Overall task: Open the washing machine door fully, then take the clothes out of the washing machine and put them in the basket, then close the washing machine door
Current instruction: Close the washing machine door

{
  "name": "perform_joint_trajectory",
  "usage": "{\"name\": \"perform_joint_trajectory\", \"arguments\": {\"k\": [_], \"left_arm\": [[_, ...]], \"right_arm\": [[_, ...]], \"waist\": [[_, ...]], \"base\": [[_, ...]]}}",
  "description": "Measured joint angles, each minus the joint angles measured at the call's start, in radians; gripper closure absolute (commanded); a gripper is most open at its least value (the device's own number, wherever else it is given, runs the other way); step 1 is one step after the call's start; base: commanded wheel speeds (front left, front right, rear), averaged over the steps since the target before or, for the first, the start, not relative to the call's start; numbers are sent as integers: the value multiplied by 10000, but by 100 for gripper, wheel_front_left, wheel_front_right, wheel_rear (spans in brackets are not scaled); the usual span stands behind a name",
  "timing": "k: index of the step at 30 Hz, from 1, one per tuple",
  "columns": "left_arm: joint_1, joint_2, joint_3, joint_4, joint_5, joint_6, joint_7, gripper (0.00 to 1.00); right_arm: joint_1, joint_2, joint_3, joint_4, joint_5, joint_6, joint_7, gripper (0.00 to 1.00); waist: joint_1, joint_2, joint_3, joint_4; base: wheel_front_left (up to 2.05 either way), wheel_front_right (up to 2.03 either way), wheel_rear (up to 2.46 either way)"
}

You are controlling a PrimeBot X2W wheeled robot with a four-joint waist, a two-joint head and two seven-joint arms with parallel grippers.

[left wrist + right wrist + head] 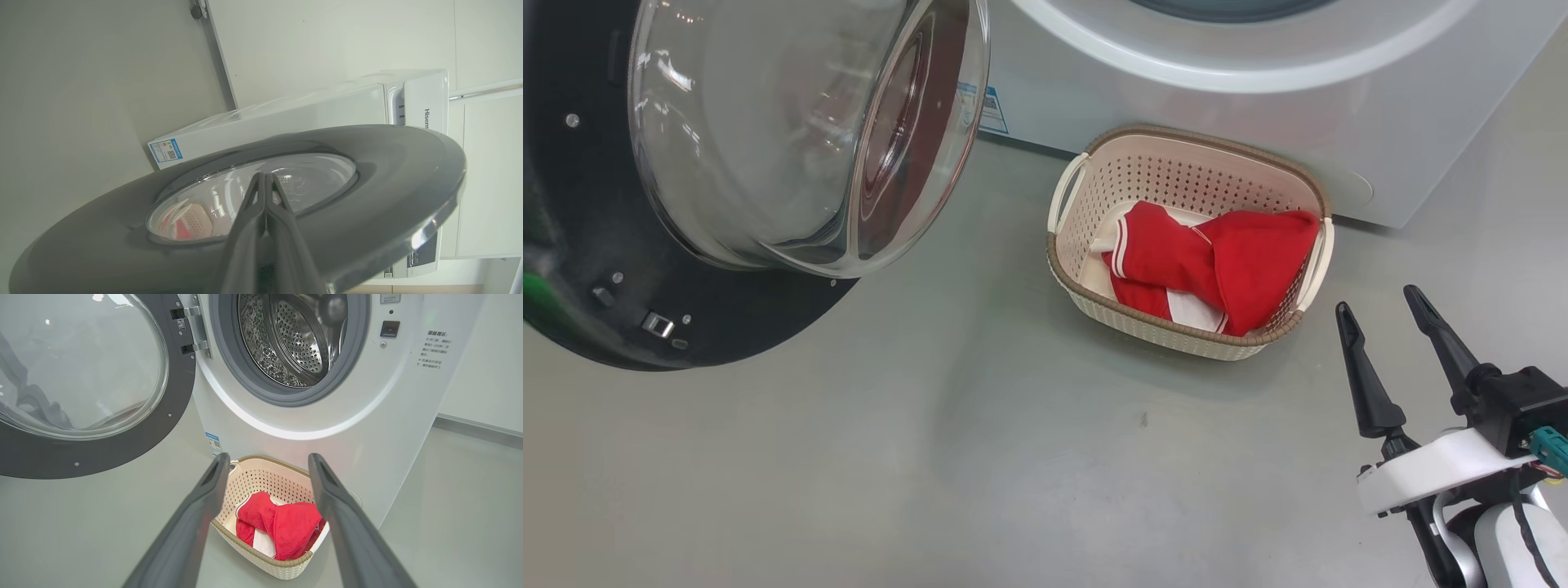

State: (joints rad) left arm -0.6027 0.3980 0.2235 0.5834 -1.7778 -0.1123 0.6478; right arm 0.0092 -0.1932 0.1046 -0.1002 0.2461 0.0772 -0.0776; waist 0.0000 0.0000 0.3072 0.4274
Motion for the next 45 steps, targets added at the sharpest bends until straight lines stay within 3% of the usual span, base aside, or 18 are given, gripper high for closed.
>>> {"name": "perform_joint_trajectory", "arguments": {"k": [17, 45], "left_arm": [[1383, -247, -238, -1095, -173, -77, 1227, 100], [3630, -1852, -203, -4186, -293, -79, 1609, 100]], "right_arm": [[-2, 525, 228, 437, 107, -82, -491, 0], [-2, 1014, 552, 1185, 280, -109, -1141, 0]], "waist": [[0, 0, -492, -688], [0, 0, -1043, -2775]], "base": [[0, 0, 0], [0, 0, 0]]}}
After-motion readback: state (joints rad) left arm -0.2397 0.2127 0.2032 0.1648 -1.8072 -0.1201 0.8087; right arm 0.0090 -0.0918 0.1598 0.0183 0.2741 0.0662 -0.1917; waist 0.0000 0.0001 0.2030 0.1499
